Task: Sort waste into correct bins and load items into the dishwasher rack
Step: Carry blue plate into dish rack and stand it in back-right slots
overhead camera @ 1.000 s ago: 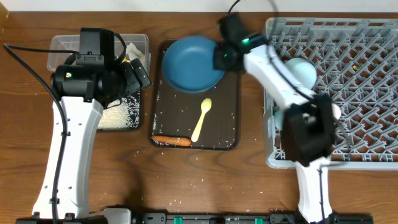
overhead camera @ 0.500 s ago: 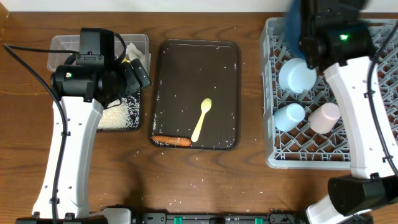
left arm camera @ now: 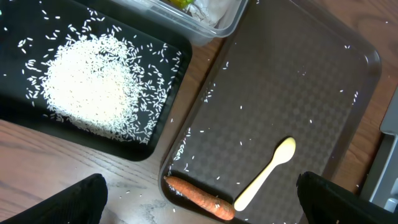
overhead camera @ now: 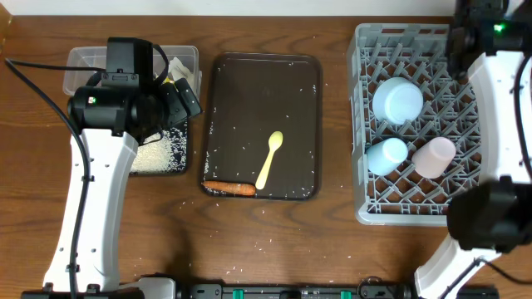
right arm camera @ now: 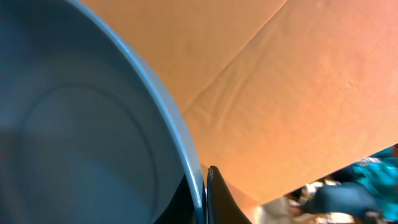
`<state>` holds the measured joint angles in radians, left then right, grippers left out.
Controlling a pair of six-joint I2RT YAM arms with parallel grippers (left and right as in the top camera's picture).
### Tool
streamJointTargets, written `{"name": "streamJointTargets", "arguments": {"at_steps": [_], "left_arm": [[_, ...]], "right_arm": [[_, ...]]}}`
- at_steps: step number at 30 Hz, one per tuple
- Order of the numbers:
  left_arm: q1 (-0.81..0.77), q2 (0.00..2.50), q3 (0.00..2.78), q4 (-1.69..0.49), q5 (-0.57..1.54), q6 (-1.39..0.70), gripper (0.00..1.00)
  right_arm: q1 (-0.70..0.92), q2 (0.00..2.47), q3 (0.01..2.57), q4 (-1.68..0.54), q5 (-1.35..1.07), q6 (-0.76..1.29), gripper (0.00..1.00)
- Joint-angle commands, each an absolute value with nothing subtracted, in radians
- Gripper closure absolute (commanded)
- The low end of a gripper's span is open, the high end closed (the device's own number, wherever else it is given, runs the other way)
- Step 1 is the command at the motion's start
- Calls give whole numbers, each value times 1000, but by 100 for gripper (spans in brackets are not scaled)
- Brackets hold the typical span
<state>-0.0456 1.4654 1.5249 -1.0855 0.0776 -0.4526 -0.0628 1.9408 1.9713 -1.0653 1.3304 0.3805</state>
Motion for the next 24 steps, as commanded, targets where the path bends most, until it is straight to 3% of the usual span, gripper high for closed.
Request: {"name": "streamJointTargets", "arguments": {"at_steps": [1,8,15,24], "left_arm": [[-41,1470,1520,-1089,66,-458,0],[-41,1470,1520,-1089,66,-458,0],[-41,1470,1520,-1089,66,-458,0],[-41,1470,1520,-1089,66,-458,0]], "right_arm": [[-107,1976,1972,-1066,1352,328,99],[-183,2016,1968,-1021,1059,114,99],[-234,2054,1967,-939,970,-66,99],[-245,2054,1967,-656,854,-489,99]]}}
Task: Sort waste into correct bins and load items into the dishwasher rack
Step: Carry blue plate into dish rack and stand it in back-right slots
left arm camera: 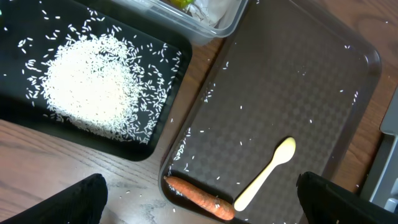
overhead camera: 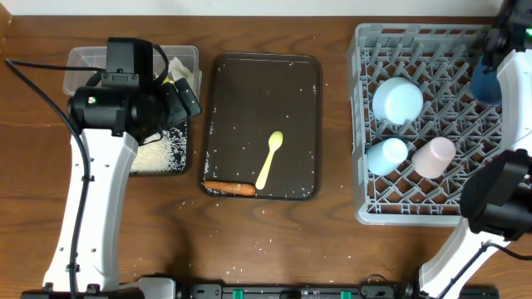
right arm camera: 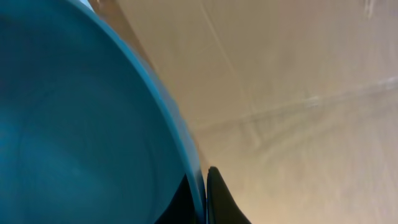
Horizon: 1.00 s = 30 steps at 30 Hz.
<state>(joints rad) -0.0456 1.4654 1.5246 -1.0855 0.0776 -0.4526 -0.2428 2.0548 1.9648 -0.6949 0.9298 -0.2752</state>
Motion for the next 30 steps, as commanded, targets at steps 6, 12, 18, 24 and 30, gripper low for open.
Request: {"name": "streamJointTargets", "arguments": {"at_steps": [6,12,18,24,30], "left_arm": [[-41,1470,1520,-1089,66,-458,0],[-41,1470,1520,-1089,66,-458,0],[-41,1470,1520,-1089,66,-458,0],[-41,1470,1520,-1089,66,-458,0],[-41,1470,1520,-1089,66,-458,0]], "right_arm": [[-245,2055,1967,-536,727,-796,99],[-245,2055,1967,-308,842,-1009,99],[-248,2060,1967,-284,834,-1071,99],[-285,2065,1960,-284,831,-1070,99],[-326,2065,1927,-282,803,-1047,99]]}}
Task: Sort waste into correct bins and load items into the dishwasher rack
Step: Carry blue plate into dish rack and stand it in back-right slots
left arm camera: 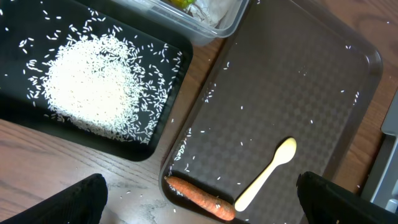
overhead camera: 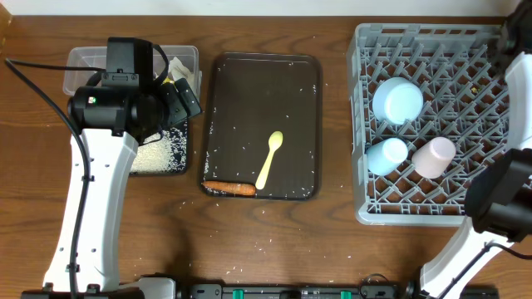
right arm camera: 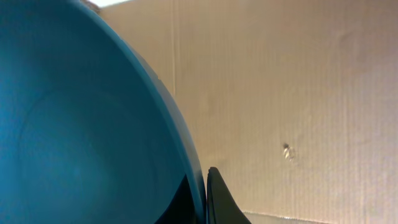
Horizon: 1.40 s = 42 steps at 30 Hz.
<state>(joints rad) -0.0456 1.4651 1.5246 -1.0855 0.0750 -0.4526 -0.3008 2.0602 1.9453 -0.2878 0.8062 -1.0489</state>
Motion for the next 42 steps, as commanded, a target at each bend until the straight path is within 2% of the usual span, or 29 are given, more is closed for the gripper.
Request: {"name": "streamJointTargets", "arguments": {"at_steps": [1,19,20,21,27,31,36,42], "left_arm": [[-41,1470,1520,-1089,66,-458,0],[-41,1470,1520,-1089,66,-458,0],[-41,1470,1520,-1089,66,-458,0],[-41,1470,1520,-1089,66,-458,0],[-41,1470,1520,-1089,66,-458,0],[-41,1470,1520,-1089,66,-458,0],[-41,1470,1520,-1089,66,-458,0],[-41,1470,1520,-1089,66,-458,0]], "right_arm": [[-330,2065,1919,-281,803,-1047,99],[-286,2065,1787,-302,740,-954,98],[-275,2065,1787,-312,740,-944,92],[-263,2065,1787,-319,739,-925,82],[-165,2065,1787,-412,739,-796,39],[-111,2065,1787,-466,741,-715,17],[-64,2045,1788,-472,758,-631,1],[-9,1954,1794,-521,628,-561,1]]}}
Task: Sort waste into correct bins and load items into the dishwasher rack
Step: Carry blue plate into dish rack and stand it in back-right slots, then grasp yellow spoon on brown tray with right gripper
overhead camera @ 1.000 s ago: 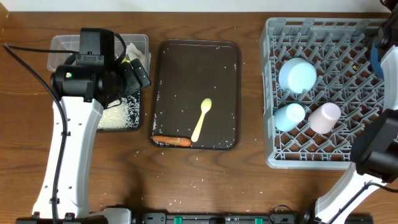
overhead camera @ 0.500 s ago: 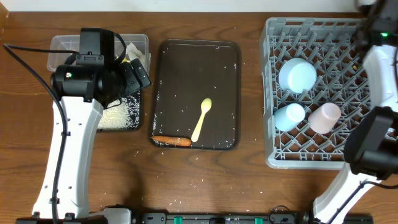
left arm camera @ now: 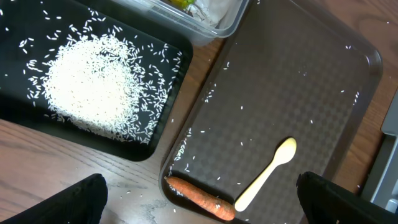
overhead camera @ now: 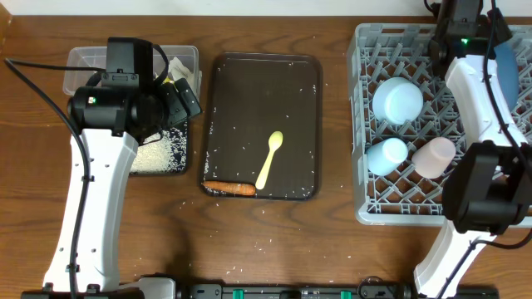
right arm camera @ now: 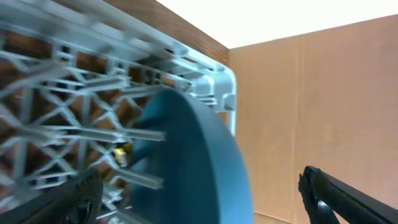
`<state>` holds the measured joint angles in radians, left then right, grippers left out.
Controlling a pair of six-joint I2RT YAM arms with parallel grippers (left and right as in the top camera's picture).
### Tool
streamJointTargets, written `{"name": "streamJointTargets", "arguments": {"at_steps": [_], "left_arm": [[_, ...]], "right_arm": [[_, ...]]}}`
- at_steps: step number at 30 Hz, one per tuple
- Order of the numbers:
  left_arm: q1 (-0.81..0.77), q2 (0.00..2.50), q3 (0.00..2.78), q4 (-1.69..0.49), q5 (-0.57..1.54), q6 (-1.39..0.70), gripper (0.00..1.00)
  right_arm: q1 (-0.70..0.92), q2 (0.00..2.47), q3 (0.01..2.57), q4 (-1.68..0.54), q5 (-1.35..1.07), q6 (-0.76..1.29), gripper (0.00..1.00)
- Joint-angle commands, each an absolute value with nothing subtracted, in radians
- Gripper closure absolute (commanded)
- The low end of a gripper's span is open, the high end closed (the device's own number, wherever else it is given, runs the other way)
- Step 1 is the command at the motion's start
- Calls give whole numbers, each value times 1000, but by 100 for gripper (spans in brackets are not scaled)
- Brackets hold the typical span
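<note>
A blue dish [right arm camera: 199,155] stands on edge between the prongs at the far right of the grey dishwasher rack [overhead camera: 416,212]; it also shows at the rack's right side in the overhead view [overhead camera: 505,58]. My right gripper [right arm camera: 199,199] is open, one finger on each side of the dish and clear of it. On the brown tray [overhead camera: 249,83] lie a carrot [left arm camera: 199,199] and a pale yellow spoon [left arm camera: 264,174]. My left gripper [left arm camera: 205,202] hangs open high above the tray's near left corner, holding nothing.
The rack also holds an upturned light-blue bowl [overhead camera: 397,101], a light-blue cup [overhead camera: 386,155] and a pink cup [overhead camera: 434,156]. Left of the tray are a black bin of rice [left arm camera: 93,93] and a clear bin with scraps [left arm camera: 199,12]. Rice grains dot the tray and table.
My right gripper was shut on the blue dish's rim, held up in front of cardboard. Now the dish stands in the rack's right side and the gripper is open. The left arm has not moved.
My right gripper held the blue dish by its rim at all three earlier moments, with the arm near the rack's top right corner and then at its right edge. Now the dish rests in the rack and is let go. The left arm, carrot and spoon stayed put.
</note>
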<state>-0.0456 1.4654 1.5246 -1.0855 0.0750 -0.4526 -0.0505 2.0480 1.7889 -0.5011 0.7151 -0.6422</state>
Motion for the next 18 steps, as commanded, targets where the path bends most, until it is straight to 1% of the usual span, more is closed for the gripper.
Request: {"name": "streamJointTargets", "arguments": {"at_steps": [1,3,7,8,9,11,12,14,17,18], "left_arm": [[-41,1470,1520,-1089,66,-458,0],[-41,1470,1520,-1089,66,-458,0],[-41,1470,1520,-1089,66,-458,0],[-41,1470,1520,-1089,66,-458,0],[-41,1470,1520,-1089,66,-458,0],[-41,1470,1520,-1089,66,-458,0],[-41,1470,1520,-1089,66,-458,0],[-41,1470,1520,-1089,66,-458,0],[-41,1470,1520,-1089,66,-458,0],[-41,1470,1520,-1089,66,-458,0]], "right_arm": [[3,1933,1794,-545,572,-542,1],[34,1885,1794,-611,396,-489,1],[99,1806,1794,-743,-80,-327,1],[111,1797,1794,-754,-192,-292,3],[125,1793,1794,-755,-310,-232,11],[155,1798,1786,-750,-488,-78,13],[175,1806,1780,-748,-533,-16,17],[233,1831,1765,-763,-514,139,23],[321,1865,1723,-812,-363,368,24],[348,1871,1701,-812,-328,403,25]]}}
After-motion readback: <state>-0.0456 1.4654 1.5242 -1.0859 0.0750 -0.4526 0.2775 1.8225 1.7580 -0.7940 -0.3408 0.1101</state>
